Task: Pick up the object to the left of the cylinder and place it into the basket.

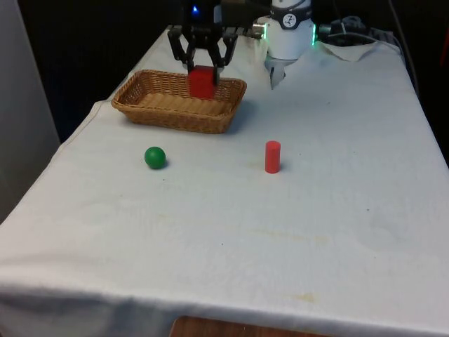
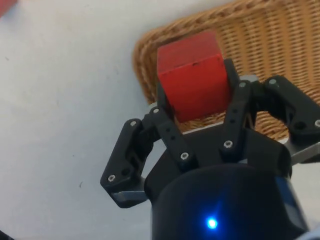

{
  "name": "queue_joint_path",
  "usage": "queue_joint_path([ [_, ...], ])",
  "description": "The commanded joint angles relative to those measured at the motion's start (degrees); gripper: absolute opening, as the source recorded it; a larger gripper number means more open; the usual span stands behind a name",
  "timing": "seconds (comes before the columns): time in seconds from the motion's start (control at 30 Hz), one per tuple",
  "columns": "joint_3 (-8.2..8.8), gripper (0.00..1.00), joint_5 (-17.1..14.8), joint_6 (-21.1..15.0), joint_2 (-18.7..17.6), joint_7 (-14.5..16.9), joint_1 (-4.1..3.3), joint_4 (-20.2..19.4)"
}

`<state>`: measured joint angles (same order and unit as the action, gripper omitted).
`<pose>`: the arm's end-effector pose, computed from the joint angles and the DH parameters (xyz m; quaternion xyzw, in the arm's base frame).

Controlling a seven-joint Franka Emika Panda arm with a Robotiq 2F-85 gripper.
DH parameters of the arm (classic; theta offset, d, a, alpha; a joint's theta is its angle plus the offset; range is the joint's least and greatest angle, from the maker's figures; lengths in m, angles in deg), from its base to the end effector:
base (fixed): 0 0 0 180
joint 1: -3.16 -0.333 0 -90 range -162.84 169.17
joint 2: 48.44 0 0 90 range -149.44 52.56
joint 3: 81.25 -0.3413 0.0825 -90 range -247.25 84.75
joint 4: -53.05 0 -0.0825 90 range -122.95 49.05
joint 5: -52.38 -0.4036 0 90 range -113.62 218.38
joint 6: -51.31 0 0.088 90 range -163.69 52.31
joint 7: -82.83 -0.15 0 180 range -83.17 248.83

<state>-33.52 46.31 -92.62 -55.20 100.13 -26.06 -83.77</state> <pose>0.4925 -0.1681 0.2571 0.9984 -0.0499 0.0194 0.0182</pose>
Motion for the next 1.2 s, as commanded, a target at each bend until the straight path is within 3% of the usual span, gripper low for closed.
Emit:
queue_joint_path([
  [0.0,0.40,0.00,0.5,-0.3,0.5,0.4,0.23,-0.5],
  [0.33,3.72,0.00,0.3,-0.2,0.6,4.5,0.57,-1.1],
  [0.6,5.16,0.00,-0.1,0.0,0.1,6.2,0.57,-1.2],
  [0.8,6.82,0.00,-0.7,-0.6,0.5,9.5,0.86,-2.3],
  [0.87,7.05,0.00,-0.5,-0.1,0.1,9.3,0.69,-2.1],
  [1.0,7.16,0.00,-1.8,-1.1,0.1,11.2,1.09,-2.9],
  [1.17,6.93,0.00,-5.5,-3.4,-1.9,14.6,1.32,-3.7],
])
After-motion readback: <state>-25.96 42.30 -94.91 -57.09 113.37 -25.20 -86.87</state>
